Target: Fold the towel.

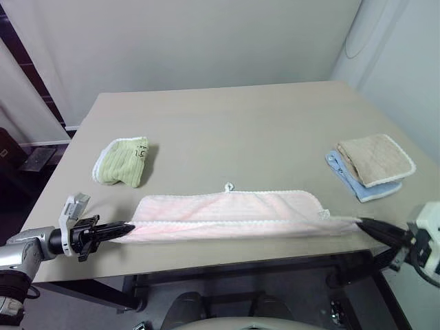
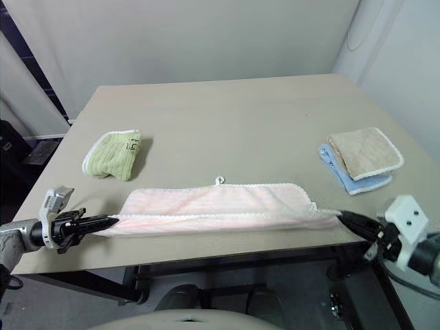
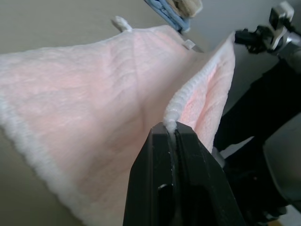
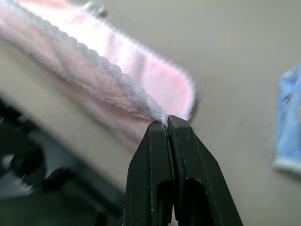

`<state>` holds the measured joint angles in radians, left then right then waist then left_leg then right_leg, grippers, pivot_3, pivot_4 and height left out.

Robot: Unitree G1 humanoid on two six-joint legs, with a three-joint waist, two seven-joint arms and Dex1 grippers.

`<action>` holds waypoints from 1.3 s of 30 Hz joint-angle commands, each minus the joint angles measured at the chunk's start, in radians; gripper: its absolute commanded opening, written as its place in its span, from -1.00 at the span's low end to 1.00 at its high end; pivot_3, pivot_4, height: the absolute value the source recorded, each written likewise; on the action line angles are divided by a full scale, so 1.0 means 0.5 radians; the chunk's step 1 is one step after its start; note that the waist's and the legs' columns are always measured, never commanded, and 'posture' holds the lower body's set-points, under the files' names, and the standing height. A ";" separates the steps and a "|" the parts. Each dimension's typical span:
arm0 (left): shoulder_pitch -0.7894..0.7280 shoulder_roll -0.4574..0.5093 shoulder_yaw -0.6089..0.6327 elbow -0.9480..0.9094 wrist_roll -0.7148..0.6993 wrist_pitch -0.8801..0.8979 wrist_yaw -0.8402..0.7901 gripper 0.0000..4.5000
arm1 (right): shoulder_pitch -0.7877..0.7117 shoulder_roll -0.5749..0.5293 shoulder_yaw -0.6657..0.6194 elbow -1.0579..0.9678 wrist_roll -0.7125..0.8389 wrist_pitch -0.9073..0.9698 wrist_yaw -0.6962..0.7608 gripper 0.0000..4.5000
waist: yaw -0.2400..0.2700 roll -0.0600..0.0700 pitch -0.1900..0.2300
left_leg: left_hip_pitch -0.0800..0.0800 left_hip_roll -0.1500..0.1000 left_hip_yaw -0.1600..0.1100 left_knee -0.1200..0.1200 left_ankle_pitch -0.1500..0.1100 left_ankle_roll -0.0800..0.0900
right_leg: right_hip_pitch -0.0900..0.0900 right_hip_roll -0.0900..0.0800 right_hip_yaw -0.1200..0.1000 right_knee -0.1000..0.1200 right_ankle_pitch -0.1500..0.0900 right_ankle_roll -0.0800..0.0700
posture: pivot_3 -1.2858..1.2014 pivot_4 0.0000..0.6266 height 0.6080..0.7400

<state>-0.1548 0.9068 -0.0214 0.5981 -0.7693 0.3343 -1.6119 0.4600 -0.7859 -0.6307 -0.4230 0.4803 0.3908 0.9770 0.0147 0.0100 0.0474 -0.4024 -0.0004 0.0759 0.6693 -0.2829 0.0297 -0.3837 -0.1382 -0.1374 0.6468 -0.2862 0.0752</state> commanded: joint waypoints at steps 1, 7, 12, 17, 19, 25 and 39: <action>-0.083 -0.054 0.121 0.140 0.055 -0.057 -0.005 -0.99 | -0.157 0.000 0.117 0.128 -0.067 0.002 -0.111 -1.00 | 0.002 0.000 0.000 | 0.000 0.000 0.000 0.000 0.000 0.000 | 0.000 0.000 0.000 0.000 0.000 0.000 | 0.03 -1.00 0.70; -0.443 -0.154 0.241 0.560 0.228 -0.173 0.001 -0.99 | -0.511 0.059 0.395 0.463 -0.201 -0.071 -0.246 -1.00 | 0.004 -0.007 -0.001 | -0.002 0.000 0.001 0.002 0.003 0.005 | -0.002 0.000 -0.001 0.004 0.004 0.003 | 0.03 -1.00 0.70; -0.774 -0.210 0.303 0.931 0.399 -0.330 0.038 -0.99 | -0.724 0.093 0.539 0.684 -0.280 -0.150 -0.321 -1.00 | -0.007 -0.008 -0.002 | -0.003 0.000 0.006 0.003 0.004 0.006 | -0.003 0.006 -0.001 0.006 0.008 0.010 | 0.03 -1.00 0.70; -0.887 -0.274 0.314 0.981 0.523 -0.337 0.041 -0.99 | -0.920 0.121 0.647 0.863 -0.322 -0.176 -0.373 -1.00 | -0.018 -0.010 -0.002 | -0.005 -0.001 0.010 0.004 0.004 0.007 | 0.000 0.008 0.002 0.008 0.010 0.012 | 0.03 -1.00 0.70; -0.870 -0.317 0.291 0.928 0.568 -0.327 0.017 -0.99 | -1.024 0.161 0.717 0.959 -0.359 -0.205 -0.412 -1.00 | -0.021 -0.011 -0.002 | -0.005 0.000 0.010 0.004 0.004 0.007 | -0.001 0.008 0.002 0.011 0.010 0.012 | 0.03 -1.00 0.70; -0.885 -0.431 0.342 0.854 0.610 -0.304 0.104 -0.99 | -1.135 0.229 0.820 1.018 -0.339 -0.131 -0.408 -1.00 | -0.011 -0.011 -0.001 | -0.012 0.001 0.008 0.023 0.003 0.009 | -0.006 0.007 0.002 0.025 0.011 0.011 | 0.03 -1.00 0.70; -0.860 -0.477 0.432 0.788 0.679 -0.257 0.345 0.41 | -1.238 0.274 0.873 1.083 -0.358 -0.085 -0.455 0.09 | -0.011 -0.011 -0.001 | -0.012 0.007 0.008 0.030 0.003 0.010 | -0.011 0.006 0.003 0.025 0.016 0.007 | 0.03 -1.00 0.70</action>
<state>-0.5769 0.6642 0.1730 1.0249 -0.4256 0.2085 -1.4502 -0.1323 -0.6477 -0.1816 0.1271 0.2973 0.3551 0.7533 0.0092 0.0044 0.0468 -0.4085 0.0031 0.0799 0.6843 -0.2815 0.0346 -0.3892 -0.1351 -0.1358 0.6596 -0.2783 0.0789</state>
